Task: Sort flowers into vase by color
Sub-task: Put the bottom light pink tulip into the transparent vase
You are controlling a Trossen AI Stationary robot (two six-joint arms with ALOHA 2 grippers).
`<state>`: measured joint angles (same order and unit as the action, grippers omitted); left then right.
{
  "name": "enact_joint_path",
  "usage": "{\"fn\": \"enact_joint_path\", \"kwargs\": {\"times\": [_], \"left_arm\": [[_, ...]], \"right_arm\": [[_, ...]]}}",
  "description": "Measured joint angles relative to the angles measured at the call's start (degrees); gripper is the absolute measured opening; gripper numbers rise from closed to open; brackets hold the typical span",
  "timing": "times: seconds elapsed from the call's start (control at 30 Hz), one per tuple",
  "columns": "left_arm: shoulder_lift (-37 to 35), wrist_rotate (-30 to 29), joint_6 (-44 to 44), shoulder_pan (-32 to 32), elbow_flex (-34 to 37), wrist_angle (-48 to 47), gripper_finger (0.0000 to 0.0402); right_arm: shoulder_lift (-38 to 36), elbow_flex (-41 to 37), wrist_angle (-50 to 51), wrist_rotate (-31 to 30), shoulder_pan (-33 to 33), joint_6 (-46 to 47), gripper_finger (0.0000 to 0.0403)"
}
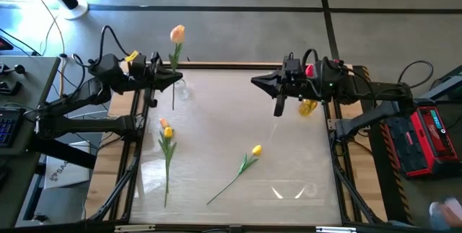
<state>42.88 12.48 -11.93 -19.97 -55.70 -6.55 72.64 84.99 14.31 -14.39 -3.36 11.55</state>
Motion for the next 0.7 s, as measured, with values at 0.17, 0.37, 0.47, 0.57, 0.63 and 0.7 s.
{"fn": "enact_joint_path", "kwargs": {"times": [0.17,0.37,0.47,0.57,0.63,0.7], "left_arm": [[0.7,-1.5,0.0,0.0,0.0,0.2,0.0],[1.2,-1.7,1.9,0.0,0.0,0.5,0.0],[1.9,-2.6,2.0,0.0,0.0,1.0,0.0],[3.1,-4.6,2.0,0.4,0.0,2.2,0.0],[4.5,-5.8,2.0,0.9,0.0,4.0,0.0],[6.1,-7.4,2.1,1.5,0.0,6.1,0.0]], "right_arm": [[0.0,0.0,0.0,0.0,0.0,0.0,0.0],[0.0,0.0,0.0,0.0,0.0,0.0,0.0],[0.0,0.0,0.0,0.0,0.0,0.0,0.0],[0.0,0.0,0.0,0.0,0.0,0.0,0.0],[0.0,0.0,0.0,0.0,0.0,0.0,0.0],[0.0,0.0,0.0,0.0,0.0,0.0,0.0]]}}
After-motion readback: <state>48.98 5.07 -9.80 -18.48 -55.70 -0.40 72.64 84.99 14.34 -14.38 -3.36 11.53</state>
